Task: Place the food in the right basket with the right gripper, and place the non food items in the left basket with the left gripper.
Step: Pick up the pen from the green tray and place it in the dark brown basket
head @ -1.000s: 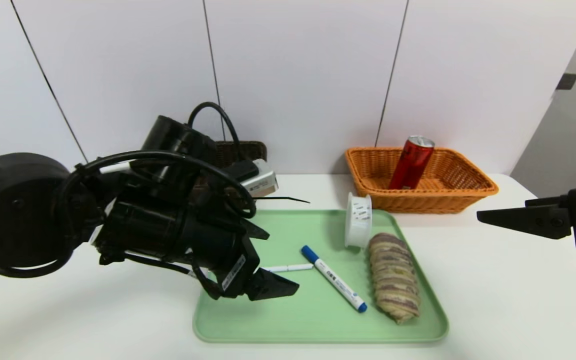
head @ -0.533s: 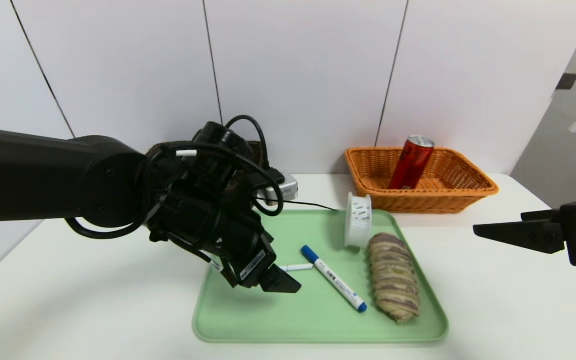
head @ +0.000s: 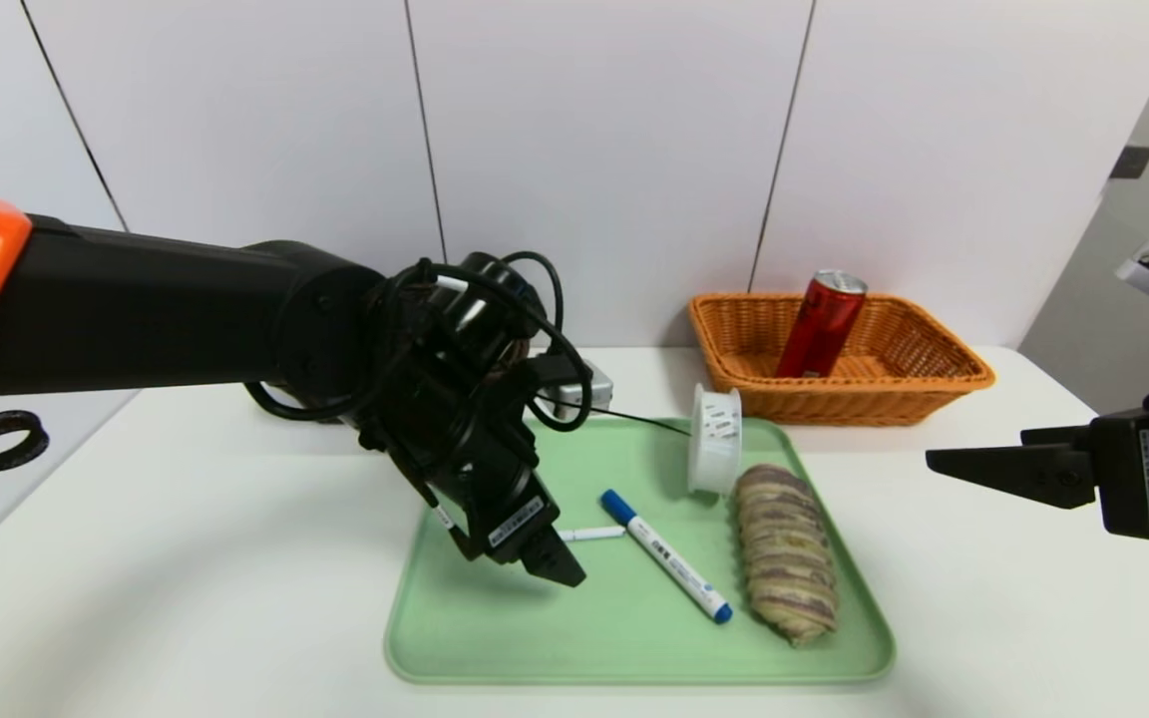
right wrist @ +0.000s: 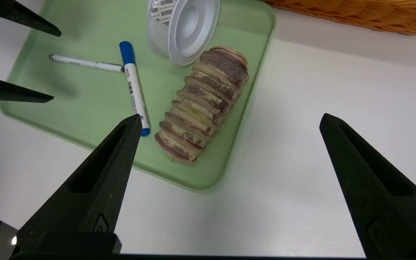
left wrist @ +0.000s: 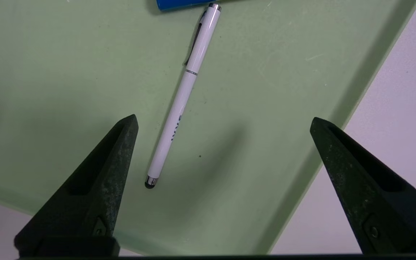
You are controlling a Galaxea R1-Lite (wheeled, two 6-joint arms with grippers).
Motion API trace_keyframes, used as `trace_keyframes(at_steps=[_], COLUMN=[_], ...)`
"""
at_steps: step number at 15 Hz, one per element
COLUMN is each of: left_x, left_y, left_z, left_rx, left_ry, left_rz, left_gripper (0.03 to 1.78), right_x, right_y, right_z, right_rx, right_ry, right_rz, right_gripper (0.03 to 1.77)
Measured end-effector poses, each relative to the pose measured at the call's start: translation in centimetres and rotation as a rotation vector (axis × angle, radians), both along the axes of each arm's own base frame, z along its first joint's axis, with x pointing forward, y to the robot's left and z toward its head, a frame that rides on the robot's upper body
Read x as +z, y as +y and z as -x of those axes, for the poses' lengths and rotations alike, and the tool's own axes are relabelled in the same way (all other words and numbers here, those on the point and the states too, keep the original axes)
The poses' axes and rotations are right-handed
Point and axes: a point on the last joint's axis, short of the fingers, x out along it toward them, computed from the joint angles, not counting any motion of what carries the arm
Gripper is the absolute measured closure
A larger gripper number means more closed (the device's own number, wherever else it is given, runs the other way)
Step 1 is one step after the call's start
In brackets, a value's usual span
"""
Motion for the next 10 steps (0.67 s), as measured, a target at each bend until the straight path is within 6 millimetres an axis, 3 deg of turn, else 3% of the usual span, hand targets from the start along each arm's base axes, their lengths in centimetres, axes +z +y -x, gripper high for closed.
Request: trace_keyframes(at_steps=[10], left_x=[-1.3], left_y=[-1.8], left_z=[-2.4], left_rx=[-0.031], left_ry=[0.086], left_rz=[-0.095], left_gripper=[0.12], right_x=[-1.0], right_y=[0.1], right_z=[-0.2], right_rx=[0.004], right_ry=[0.001], right_rz=[-0.02], right_gripper=[0.11])
